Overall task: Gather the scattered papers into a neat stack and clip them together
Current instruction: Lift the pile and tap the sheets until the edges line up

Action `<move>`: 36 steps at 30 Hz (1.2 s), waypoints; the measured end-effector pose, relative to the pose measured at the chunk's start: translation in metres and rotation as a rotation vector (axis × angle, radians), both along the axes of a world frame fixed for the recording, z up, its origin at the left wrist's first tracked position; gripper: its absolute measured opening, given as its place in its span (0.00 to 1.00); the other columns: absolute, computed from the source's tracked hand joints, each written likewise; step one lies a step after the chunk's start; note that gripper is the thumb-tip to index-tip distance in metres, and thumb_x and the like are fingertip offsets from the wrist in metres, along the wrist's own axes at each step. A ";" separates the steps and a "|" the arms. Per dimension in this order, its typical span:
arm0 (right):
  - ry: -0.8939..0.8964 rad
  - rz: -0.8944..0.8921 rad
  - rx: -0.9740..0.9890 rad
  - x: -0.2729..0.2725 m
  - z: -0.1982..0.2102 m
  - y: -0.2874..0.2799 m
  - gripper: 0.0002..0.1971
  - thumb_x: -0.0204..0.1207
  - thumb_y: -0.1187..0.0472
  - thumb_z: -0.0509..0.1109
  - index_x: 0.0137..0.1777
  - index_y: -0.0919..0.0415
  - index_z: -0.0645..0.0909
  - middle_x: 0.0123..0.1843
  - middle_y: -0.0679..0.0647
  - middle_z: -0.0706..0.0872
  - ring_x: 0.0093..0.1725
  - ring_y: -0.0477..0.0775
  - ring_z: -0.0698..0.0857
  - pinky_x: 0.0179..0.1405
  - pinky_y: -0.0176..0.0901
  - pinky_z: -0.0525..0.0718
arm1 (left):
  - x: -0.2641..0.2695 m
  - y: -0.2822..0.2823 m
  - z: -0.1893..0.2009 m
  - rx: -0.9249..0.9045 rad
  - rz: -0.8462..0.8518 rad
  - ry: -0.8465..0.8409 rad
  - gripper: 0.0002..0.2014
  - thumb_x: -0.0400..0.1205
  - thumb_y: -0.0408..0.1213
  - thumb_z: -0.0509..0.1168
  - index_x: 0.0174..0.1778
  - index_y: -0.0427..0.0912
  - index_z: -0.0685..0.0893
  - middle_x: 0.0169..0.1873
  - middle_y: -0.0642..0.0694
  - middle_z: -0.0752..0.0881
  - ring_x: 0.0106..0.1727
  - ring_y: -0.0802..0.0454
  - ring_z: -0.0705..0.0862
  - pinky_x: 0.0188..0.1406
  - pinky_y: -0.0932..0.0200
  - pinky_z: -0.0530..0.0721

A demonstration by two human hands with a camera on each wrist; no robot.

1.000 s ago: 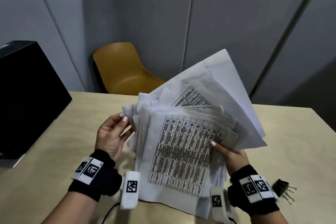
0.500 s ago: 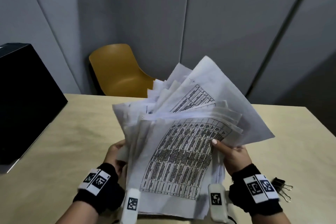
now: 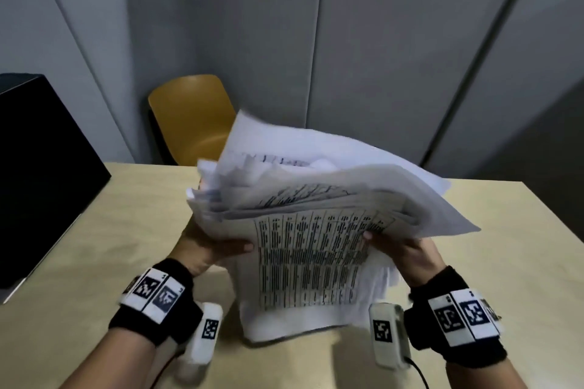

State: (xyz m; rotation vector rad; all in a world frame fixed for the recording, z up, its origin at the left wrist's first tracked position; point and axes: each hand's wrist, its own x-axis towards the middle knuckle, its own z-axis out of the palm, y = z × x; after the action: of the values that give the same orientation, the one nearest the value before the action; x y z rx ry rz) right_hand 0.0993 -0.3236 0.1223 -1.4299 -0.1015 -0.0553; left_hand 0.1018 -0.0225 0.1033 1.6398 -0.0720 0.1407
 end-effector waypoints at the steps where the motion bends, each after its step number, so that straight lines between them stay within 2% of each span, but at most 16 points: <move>1: 0.015 0.022 0.012 0.000 0.000 -0.002 0.18 0.65 0.80 0.70 0.50 0.60 0.81 0.35 0.38 0.91 0.40 0.34 0.88 0.39 0.25 0.84 | 0.002 -0.001 0.004 0.001 -0.002 -0.019 0.45 0.32 0.58 0.83 0.44 0.42 0.85 0.34 0.64 0.91 0.41 0.71 0.87 0.36 0.77 0.82; 3: 0.037 0.019 0.018 0.000 -0.003 -0.007 0.18 0.61 0.76 0.73 0.51 0.61 0.81 0.35 0.38 0.92 0.40 0.34 0.88 0.37 0.25 0.84 | 0.001 -0.008 0.013 -0.025 -0.043 -0.025 0.38 0.37 0.52 0.84 0.43 0.45 0.85 0.34 0.67 0.90 0.39 0.75 0.86 0.36 0.77 0.82; 6: 0.002 -0.088 -0.007 0.000 -0.007 -0.006 0.18 0.67 0.80 0.70 0.54 0.64 0.80 0.36 0.36 0.91 0.41 0.33 0.88 0.43 0.28 0.86 | -0.002 -0.022 0.017 0.118 -0.001 -0.048 0.27 0.61 0.39 0.81 0.55 0.48 0.81 0.52 0.62 0.85 0.39 0.87 0.79 0.42 0.85 0.75; 8: -0.052 -0.136 0.014 0.000 -0.008 -0.004 0.19 0.66 0.81 0.70 0.53 0.62 0.80 0.37 0.35 0.91 0.42 0.32 0.87 0.45 0.27 0.86 | -0.001 -0.023 0.018 0.151 0.045 -0.088 0.23 0.68 0.31 0.77 0.55 0.54 0.80 0.51 0.67 0.83 0.42 0.89 0.78 0.44 0.88 0.73; 11: -0.093 -0.182 0.021 -0.004 -0.011 0.001 0.19 0.64 0.83 0.71 0.49 0.62 0.80 0.34 0.35 0.91 0.40 0.31 0.88 0.40 0.24 0.84 | -0.003 -0.019 0.022 0.025 0.071 -0.121 0.21 0.55 0.32 0.80 0.42 0.55 0.88 0.34 0.70 0.89 0.40 0.77 0.85 0.42 0.80 0.80; 13: -0.112 -0.228 0.025 -0.006 -0.017 0.001 0.18 0.62 0.83 0.72 0.47 0.63 0.81 0.33 0.38 0.91 0.37 0.34 0.88 0.38 0.26 0.85 | -0.005 -0.016 0.017 0.013 0.028 -0.183 0.29 0.52 0.30 0.81 0.48 0.50 0.84 0.35 0.67 0.90 0.39 0.71 0.87 0.41 0.75 0.82; 15: -0.109 -0.247 0.021 -0.006 -0.024 0.001 0.17 0.63 0.83 0.72 0.49 0.68 0.81 0.32 0.38 0.91 0.36 0.34 0.88 0.37 0.25 0.84 | -0.004 -0.016 0.010 0.065 0.015 -0.203 0.31 0.54 0.24 0.82 0.50 0.50 0.82 0.37 0.64 0.91 0.38 0.69 0.87 0.40 0.74 0.83; 18: -0.093 -0.257 0.022 -0.002 -0.026 0.005 0.15 0.65 0.85 0.69 0.48 0.69 0.81 0.29 0.37 0.90 0.34 0.33 0.87 0.36 0.24 0.83 | -0.001 -0.021 0.006 0.193 0.034 -0.227 0.18 0.65 0.34 0.75 0.40 0.65 0.86 0.34 0.65 0.89 0.33 0.68 0.84 0.35 0.73 0.81; 21: -0.202 -0.249 -0.017 0.000 -0.014 0.011 0.24 0.65 0.86 0.68 0.34 0.53 0.89 0.30 0.36 0.90 0.36 0.32 0.86 0.40 0.24 0.83 | 0.001 -0.023 0.016 0.235 0.182 -0.320 0.16 0.68 0.34 0.73 0.36 0.66 0.87 0.33 0.72 0.88 0.35 0.71 0.85 0.38 0.75 0.81; 24: -0.331 -0.186 0.006 -0.003 -0.007 0.012 0.24 0.61 0.78 0.76 0.37 0.42 0.89 0.36 0.34 0.90 0.42 0.31 0.86 0.47 0.27 0.83 | -0.001 -0.017 0.027 0.199 0.241 -0.401 0.18 0.68 0.30 0.76 0.39 0.62 0.87 0.34 0.79 0.86 0.40 0.78 0.84 0.43 0.80 0.79; 26: -0.371 -0.195 0.001 -0.007 -0.009 0.009 0.23 0.60 0.74 0.78 0.40 0.39 0.89 0.39 0.32 0.90 0.44 0.31 0.86 0.51 0.29 0.83 | -0.010 -0.015 0.029 0.208 0.241 -0.448 0.18 0.66 0.39 0.76 0.42 0.72 0.86 0.37 0.81 0.85 0.43 0.79 0.84 0.45 0.81 0.78; 28: -0.357 -0.190 -0.042 -0.013 -0.016 0.008 0.18 0.64 0.73 0.75 0.41 0.45 0.89 0.40 0.35 0.91 0.45 0.35 0.87 0.50 0.30 0.84 | -0.020 -0.016 0.024 0.181 0.206 -0.404 0.19 0.62 0.47 0.74 0.44 0.75 0.83 0.40 0.78 0.86 0.43 0.76 0.85 0.45 0.79 0.80; 31: -0.253 -0.104 -0.119 -0.021 -0.026 0.013 0.18 0.60 0.67 0.78 0.52 0.59 0.83 0.44 0.37 0.91 0.49 0.39 0.88 0.50 0.32 0.84 | -0.025 -0.017 0.005 0.118 0.066 -0.263 0.27 0.56 0.44 0.77 0.50 0.68 0.81 0.47 0.69 0.88 0.48 0.70 0.86 0.46 0.74 0.83; 33: -0.160 -0.106 -0.050 -0.018 -0.029 0.012 0.19 0.57 0.69 0.76 0.50 0.63 0.81 0.39 0.35 0.91 0.44 0.35 0.88 0.44 0.28 0.84 | -0.025 -0.018 0.000 0.108 0.016 -0.238 0.34 0.55 0.33 0.81 0.56 0.57 0.78 0.48 0.71 0.88 0.49 0.72 0.86 0.47 0.77 0.81; 35: -0.139 -0.131 -0.065 -0.012 -0.027 0.009 0.16 0.59 0.76 0.76 0.45 0.62 0.82 0.33 0.33 0.90 0.38 0.31 0.87 0.39 0.25 0.83 | -0.024 -0.017 0.000 0.085 -0.009 -0.236 0.37 0.57 0.19 0.80 0.58 0.48 0.74 0.46 0.73 0.88 0.47 0.73 0.86 0.47 0.78 0.80; 36: -0.144 -0.146 -0.086 -0.010 -0.025 0.007 0.16 0.61 0.78 0.75 0.46 0.63 0.82 0.33 0.33 0.90 0.37 0.31 0.87 0.38 0.24 0.83 | -0.024 -0.017 0.001 0.073 -0.026 -0.239 0.36 0.59 0.22 0.80 0.59 0.46 0.73 0.45 0.73 0.88 0.46 0.73 0.86 0.46 0.78 0.81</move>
State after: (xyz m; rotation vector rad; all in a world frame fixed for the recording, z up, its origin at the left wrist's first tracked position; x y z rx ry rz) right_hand 0.0890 -0.3170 0.0974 -1.5167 -0.1185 -0.2771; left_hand 0.0780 -0.0390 0.1046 1.6877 -0.2835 0.3173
